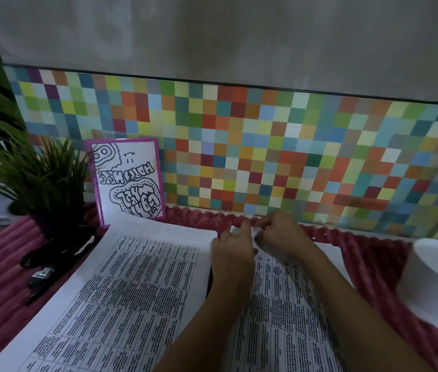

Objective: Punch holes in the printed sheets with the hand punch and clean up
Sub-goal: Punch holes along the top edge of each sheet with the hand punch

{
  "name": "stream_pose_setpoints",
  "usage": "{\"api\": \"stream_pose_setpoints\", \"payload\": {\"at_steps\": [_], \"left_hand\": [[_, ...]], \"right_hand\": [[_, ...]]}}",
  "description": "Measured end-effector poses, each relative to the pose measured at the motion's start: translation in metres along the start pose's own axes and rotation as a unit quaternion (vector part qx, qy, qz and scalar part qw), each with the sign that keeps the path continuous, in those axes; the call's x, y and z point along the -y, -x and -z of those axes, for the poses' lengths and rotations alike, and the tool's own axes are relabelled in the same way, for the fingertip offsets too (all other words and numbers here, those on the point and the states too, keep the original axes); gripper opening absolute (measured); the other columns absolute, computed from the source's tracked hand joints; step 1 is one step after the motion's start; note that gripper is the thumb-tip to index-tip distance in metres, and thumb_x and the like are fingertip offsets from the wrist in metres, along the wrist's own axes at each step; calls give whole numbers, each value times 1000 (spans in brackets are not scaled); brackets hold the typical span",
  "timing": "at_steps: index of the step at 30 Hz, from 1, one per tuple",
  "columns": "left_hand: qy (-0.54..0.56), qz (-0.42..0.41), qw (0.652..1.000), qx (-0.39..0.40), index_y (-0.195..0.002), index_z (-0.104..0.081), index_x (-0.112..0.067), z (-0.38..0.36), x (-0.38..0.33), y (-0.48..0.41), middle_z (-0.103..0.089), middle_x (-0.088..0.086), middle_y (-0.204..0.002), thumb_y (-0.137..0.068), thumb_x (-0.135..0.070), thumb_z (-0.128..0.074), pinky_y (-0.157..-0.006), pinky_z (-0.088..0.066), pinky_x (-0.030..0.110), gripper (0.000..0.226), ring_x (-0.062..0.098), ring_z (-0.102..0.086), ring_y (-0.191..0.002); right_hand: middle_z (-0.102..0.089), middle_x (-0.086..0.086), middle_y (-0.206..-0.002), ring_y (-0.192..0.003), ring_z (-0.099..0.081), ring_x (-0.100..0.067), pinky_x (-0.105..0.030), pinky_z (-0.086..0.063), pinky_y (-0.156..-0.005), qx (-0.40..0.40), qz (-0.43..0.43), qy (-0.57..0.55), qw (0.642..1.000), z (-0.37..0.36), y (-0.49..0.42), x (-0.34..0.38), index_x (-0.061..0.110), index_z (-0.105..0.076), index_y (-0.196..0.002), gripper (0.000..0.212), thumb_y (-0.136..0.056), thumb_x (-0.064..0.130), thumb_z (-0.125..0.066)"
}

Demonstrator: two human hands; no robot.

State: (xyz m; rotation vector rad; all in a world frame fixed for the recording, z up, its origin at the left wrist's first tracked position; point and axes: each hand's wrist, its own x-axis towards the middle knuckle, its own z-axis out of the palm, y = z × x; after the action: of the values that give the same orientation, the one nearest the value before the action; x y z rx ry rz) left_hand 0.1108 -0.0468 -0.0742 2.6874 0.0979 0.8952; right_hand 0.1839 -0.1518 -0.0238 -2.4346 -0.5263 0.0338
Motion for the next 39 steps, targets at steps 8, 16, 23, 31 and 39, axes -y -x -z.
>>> {"api": "stream_pose_setpoints", "payload": {"at_steps": [8,16,23,31,39], "left_hand": [[339,179,923,-37,-125,-52,-18,19,-2,-3,-68,1,-106,-81,-4,-68,-86,-54,40,49,20,-62,-101],[348,167,921,-50,-119,-56,-14,19,-2,-6,-62,-5,-102,-83,4,-64,-73,-51,20,41,9,-61,-87],[348,178,921,4,-107,-64,-6,16,6,-13,-65,4,-88,-95,-9,-55,-71,-43,28,15,21,-59,-82],[402,175,895,78,-124,-56,-1,10,12,-17,-61,4,-120,-99,-4,-45,-91,-40,24,28,20,-55,-111],[459,184,867,56,-118,-57,-8,13,10,-18,-64,6,-113,-99,-5,-46,-94,-47,35,22,20,-59,-106]], "right_hand": [[-71,-4,-92,-84,-64,-17,-32,-52,-79,-84,-22,-95,992,12,-5,-1,14,-73,-74,12,-72,7,-82],[-57,16,-72,-70,-55,0,-30,-49,-74,-127,-20,-87,988,3,2,5,8,-73,-74,12,-69,6,-84],[-64,5,-87,-87,-63,-16,-34,-52,-84,-148,24,-117,982,4,3,10,11,-77,-86,14,-73,8,-82],[-55,3,-86,-81,-55,-8,-30,-45,-78,-137,42,-76,987,0,3,14,3,-73,-100,21,-84,17,-74],[-51,3,-85,-77,-52,-13,-27,-38,-75,-99,51,14,994,12,6,24,9,-71,-88,10,-91,15,-63]]}}
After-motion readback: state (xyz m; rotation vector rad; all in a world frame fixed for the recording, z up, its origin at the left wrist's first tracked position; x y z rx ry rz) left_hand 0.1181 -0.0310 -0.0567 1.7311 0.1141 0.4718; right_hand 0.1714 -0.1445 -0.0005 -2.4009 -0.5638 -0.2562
